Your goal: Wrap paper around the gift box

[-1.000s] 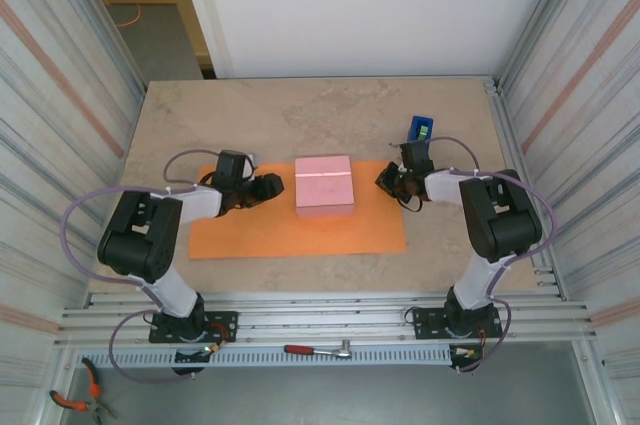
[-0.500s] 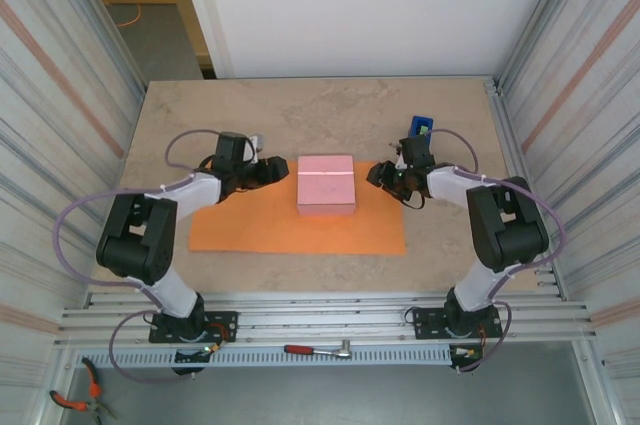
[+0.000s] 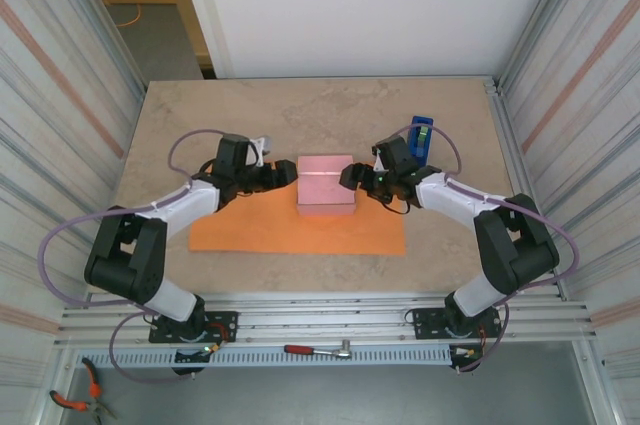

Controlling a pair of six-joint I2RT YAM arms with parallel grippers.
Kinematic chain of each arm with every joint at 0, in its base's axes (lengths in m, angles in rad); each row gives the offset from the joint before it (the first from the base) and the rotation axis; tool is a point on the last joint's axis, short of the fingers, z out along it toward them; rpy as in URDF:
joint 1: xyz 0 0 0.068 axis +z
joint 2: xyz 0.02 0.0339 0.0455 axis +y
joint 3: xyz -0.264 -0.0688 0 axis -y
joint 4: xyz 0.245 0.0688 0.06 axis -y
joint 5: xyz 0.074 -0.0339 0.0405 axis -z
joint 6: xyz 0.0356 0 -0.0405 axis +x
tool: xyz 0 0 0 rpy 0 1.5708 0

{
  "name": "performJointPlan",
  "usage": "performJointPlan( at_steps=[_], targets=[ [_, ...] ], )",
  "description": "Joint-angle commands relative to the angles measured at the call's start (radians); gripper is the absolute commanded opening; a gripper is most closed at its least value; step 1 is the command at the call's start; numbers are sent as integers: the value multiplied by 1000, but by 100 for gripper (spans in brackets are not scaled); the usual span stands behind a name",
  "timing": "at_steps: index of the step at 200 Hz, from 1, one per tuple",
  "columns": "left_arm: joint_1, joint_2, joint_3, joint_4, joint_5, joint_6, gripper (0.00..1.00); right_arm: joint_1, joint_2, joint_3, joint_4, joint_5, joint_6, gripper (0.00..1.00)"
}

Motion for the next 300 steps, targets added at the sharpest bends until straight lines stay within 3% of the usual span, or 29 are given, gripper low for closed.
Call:
performJointPlan(
  at_steps=[1, 101, 122, 153, 212, 300],
  targets=[
    [-22, 19, -12, 21, 38, -3, 74, 10, 18, 8, -2, 28, 34, 81],
    [-72, 154, 21, 75, 83, -12, 64, 27, 93, 15, 42, -35, 52, 66],
    [-74, 168, 33, 98, 126, -24, 53, 37, 87, 20, 47, -51, 53, 52],
    [-75, 121, 39, 102, 146, -46, 49, 68, 48, 41, 35, -51, 57, 36],
    [-75, -51, 21, 32, 134, -57, 51, 168, -9, 84, 21, -1, 90, 34],
    [-63, -150, -98, -2, 98, -49, 52, 278, 27, 90, 52, 49, 145, 34]
  ],
)
